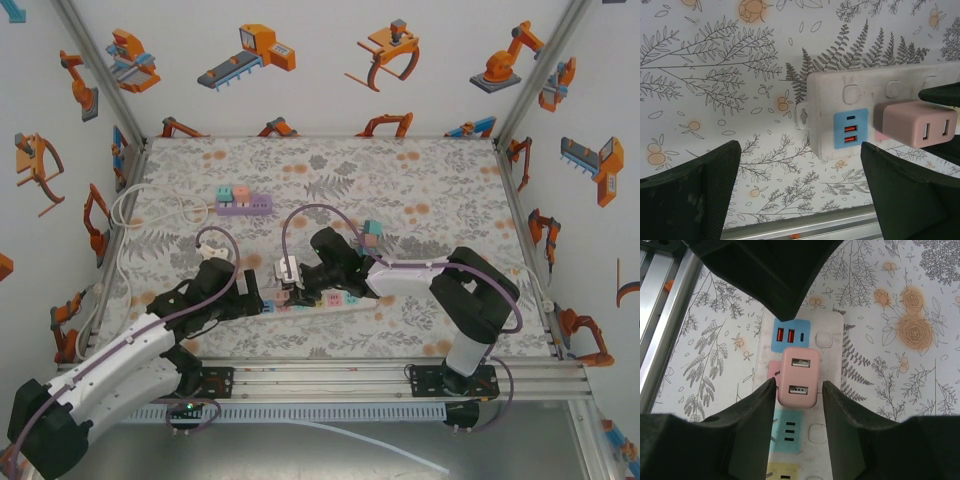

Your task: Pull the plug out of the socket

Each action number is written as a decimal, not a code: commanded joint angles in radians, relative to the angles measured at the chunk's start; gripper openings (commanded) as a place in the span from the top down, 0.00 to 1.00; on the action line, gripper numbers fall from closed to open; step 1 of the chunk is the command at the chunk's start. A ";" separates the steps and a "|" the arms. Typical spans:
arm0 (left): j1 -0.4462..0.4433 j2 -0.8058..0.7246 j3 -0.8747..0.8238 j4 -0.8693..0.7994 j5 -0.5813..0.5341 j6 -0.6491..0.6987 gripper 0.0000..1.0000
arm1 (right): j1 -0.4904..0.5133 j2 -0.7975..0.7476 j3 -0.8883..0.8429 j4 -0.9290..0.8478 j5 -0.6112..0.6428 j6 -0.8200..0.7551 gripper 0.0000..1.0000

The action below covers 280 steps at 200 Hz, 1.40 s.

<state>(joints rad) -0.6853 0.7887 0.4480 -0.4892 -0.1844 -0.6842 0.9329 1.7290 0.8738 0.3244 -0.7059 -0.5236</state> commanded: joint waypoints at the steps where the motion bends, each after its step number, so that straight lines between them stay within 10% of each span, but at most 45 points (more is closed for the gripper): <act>1: 0.007 0.015 -0.023 0.047 0.030 -0.006 0.01 | 0.006 0.004 0.013 0.032 -0.032 0.014 0.60; 280: 0.000 0.216 -0.022 0.008 -0.020 -0.046 0.14 | -0.003 -0.053 0.004 0.196 -0.064 0.138 0.81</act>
<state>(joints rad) -0.6857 0.9695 0.4442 -0.4076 -0.1368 -0.7219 0.9279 1.7294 0.8669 0.3740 -0.7177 -0.4110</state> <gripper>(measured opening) 0.860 0.341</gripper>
